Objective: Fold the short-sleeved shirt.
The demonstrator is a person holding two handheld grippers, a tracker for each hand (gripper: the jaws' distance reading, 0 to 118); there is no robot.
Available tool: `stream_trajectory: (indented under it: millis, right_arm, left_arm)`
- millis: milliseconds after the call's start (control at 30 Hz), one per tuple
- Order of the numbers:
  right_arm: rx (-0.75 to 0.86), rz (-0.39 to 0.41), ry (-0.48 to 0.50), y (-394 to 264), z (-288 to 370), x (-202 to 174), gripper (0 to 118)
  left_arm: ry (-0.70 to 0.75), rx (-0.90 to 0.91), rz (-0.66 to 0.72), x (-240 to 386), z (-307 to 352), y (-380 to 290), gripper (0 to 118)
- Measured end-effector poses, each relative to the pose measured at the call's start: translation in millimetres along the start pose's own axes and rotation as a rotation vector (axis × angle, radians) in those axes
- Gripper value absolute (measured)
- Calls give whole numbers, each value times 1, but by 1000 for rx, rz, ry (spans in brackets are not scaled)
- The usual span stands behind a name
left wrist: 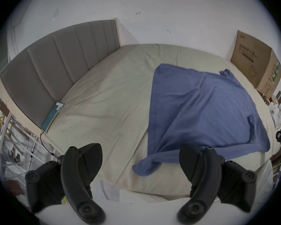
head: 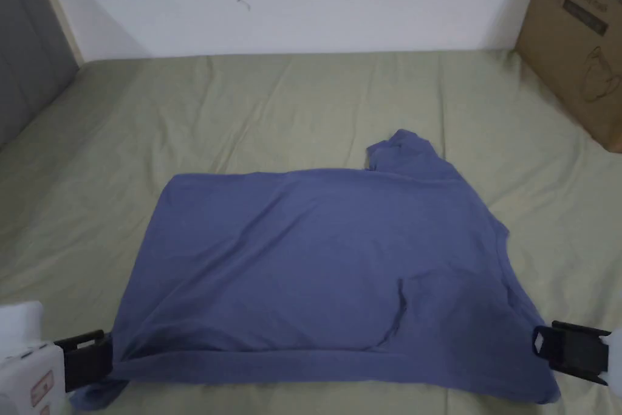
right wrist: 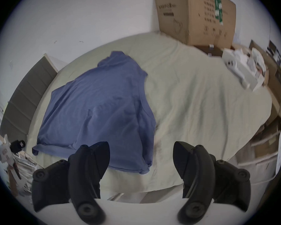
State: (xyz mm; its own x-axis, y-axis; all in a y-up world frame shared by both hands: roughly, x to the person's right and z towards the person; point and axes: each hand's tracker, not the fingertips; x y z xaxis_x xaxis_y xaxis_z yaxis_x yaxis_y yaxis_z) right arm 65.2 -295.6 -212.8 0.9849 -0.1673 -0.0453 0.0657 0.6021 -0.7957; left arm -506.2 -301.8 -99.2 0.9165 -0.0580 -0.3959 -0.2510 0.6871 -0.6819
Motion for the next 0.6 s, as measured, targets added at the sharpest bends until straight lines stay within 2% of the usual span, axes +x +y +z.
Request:
stream_trajectory:
  millis: [33,67,100,133,200,300,367,400,433,467,500,533,567,600]
  right_arm:
    - [24,17,10,-1,7,-3,75]
    - [43,21,26,-3,15,-7,57]
    - [56,23,40,-6,20,-9,18]
    - [65,17,41,-11,24,-13,3]
    - [62,6,38,-23,21,-20,3]
    - [-2,-14,73,-40,10,-22,1]
    - [-39,-28,71,-45,1,-19,1]
    - [-51,-40,64,-46,-2,-18,1]
    - [-62,-52,65,-46,-4,-16,1]
    - [-63,-64,71,-46,-5,-14,1]
    - [-60,-73,74,-45,-6,-11,1]
    - [-65,-73,72,-43,-7,-10,1]
    - [-68,-72,68,-43,-8,-10,1]
    - [-69,-69,60,-43,-10,-10,1]
  left_arm:
    - [-14,18,12,-1,10,0,82]
    - [-31,41,26,-1,18,-2,59]
    - [-47,57,38,-2,24,-5,22]
    - [-50,50,35,-2,27,-10,3]
    - [-47,37,42,1,24,-22,2]
    - [-90,-31,134,-6,14,-38,0]
    - [-60,-30,116,-6,6,-43,1]
    - [-45,-24,70,-6,4,-42,7]
    - [-55,-19,41,-3,3,-40,28]
    - [-54,-20,28,-2,-1,-39,60]
    - [-64,-46,16,0,-9,-37,101]
    - [-70,-61,18,2,-17,-36,114]
    - [-79,-63,16,3,-23,-35,115]
    - [-91,-77,6,5,-29,-32,107]
